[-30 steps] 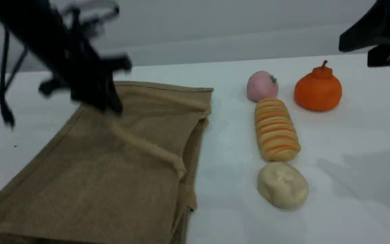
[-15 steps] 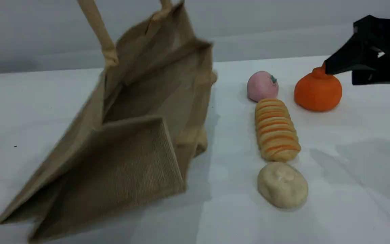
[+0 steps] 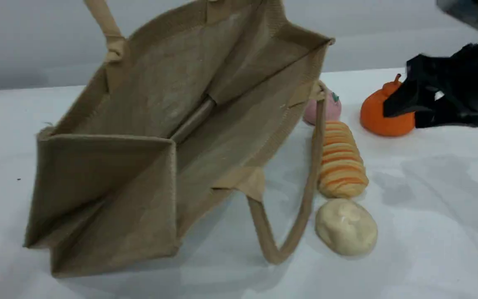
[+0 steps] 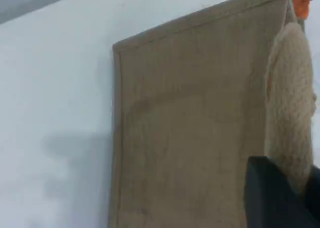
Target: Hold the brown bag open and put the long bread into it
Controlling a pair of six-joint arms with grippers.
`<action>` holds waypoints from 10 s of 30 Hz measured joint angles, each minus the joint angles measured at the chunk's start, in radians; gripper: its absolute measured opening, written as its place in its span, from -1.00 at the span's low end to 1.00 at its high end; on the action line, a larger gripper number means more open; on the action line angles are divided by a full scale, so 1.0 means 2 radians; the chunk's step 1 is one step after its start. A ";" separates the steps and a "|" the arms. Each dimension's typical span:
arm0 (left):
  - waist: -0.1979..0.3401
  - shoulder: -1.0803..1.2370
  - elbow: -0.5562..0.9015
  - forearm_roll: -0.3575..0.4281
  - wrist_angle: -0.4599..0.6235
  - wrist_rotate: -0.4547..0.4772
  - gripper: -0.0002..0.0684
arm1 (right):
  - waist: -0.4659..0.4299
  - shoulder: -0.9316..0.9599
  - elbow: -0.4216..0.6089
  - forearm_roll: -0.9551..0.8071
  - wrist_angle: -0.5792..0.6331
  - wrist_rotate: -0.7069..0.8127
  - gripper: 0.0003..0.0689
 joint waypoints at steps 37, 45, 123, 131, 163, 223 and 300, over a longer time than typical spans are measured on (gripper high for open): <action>0.000 0.000 0.000 -0.017 0.000 -0.003 -0.73 | 0.078 0.166 -0.098 0.006 -0.019 -0.015 -0.21; 0.000 0.000 0.000 -0.017 0.000 -0.003 -0.73 | 0.076 0.166 -0.097 0.002 -0.021 -0.015 -0.70; -0.016 -0.009 0.000 -0.083 0.000 0.043 -0.73 | 0.226 0.016 -0.136 -0.079 0.022 0.163 0.32; -0.016 -0.005 0.000 -0.085 0.000 0.043 -0.73 | 0.178 -0.074 -0.136 -0.162 0.116 0.215 0.46; -0.104 0.192 0.005 -0.097 -0.002 0.075 -0.40 | 0.066 -0.602 -0.136 -0.658 0.295 0.646 0.47; -0.269 -0.536 0.390 0.032 0.000 -0.111 -0.02 | 0.067 -0.958 0.159 -0.827 0.300 0.755 0.47; 0.071 -0.876 0.682 0.141 -0.071 -0.121 -0.02 | 0.002 -0.958 0.158 -0.818 0.301 0.756 0.47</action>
